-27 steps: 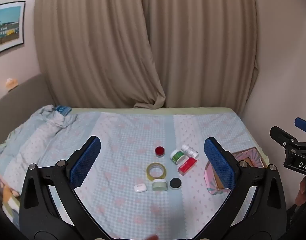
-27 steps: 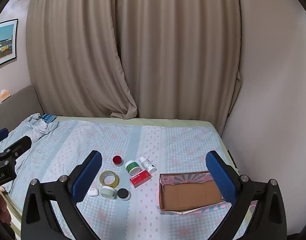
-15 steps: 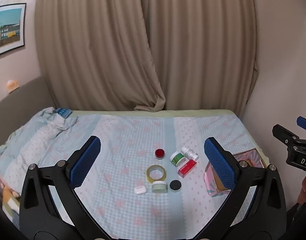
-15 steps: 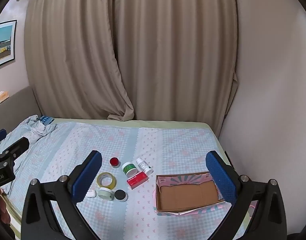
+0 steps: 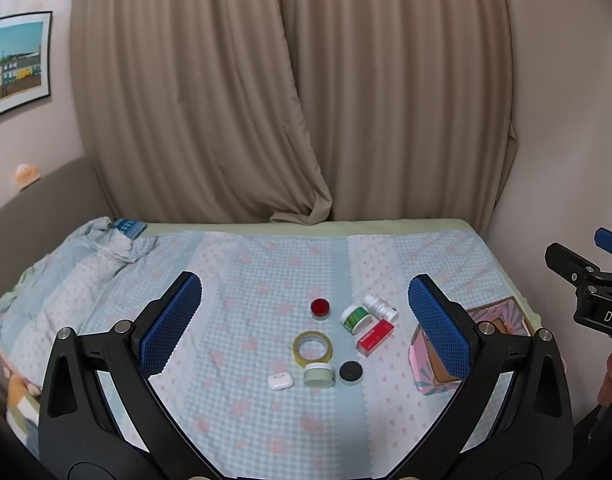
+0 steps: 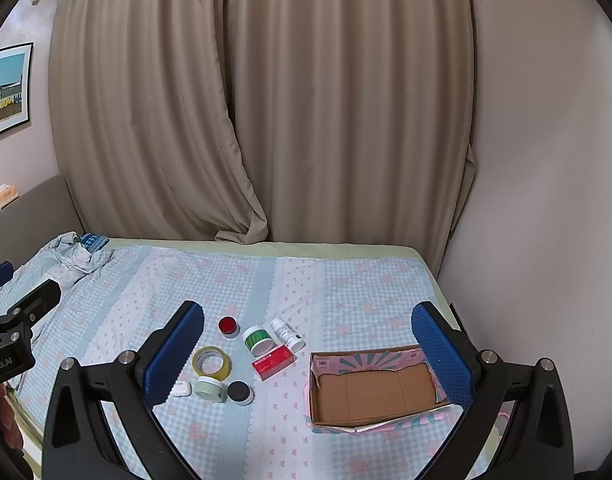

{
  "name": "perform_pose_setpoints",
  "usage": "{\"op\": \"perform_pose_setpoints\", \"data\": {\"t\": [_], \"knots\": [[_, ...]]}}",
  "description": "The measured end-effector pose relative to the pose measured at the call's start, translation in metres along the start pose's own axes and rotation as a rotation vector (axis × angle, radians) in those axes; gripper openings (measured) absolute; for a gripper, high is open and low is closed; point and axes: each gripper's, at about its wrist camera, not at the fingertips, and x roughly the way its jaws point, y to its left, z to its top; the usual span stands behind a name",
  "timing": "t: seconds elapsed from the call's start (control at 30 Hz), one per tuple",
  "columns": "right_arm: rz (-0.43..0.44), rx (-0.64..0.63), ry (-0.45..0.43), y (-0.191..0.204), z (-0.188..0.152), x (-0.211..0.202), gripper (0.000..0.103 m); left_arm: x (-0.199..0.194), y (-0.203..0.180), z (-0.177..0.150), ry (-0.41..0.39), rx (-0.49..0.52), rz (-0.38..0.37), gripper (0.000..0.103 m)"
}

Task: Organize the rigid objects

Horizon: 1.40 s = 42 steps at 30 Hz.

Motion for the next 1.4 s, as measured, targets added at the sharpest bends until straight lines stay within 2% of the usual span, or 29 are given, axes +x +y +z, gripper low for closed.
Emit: {"op": "perform_pose_setpoints", "data": {"t": [1.4], "knots": [[0.019,0.007,0.004,0.0033,0.0019,-0.0047,0.103,-0.0039,-0.0037,0.0006,0.029,-0.017,0.006,0.103]]}}
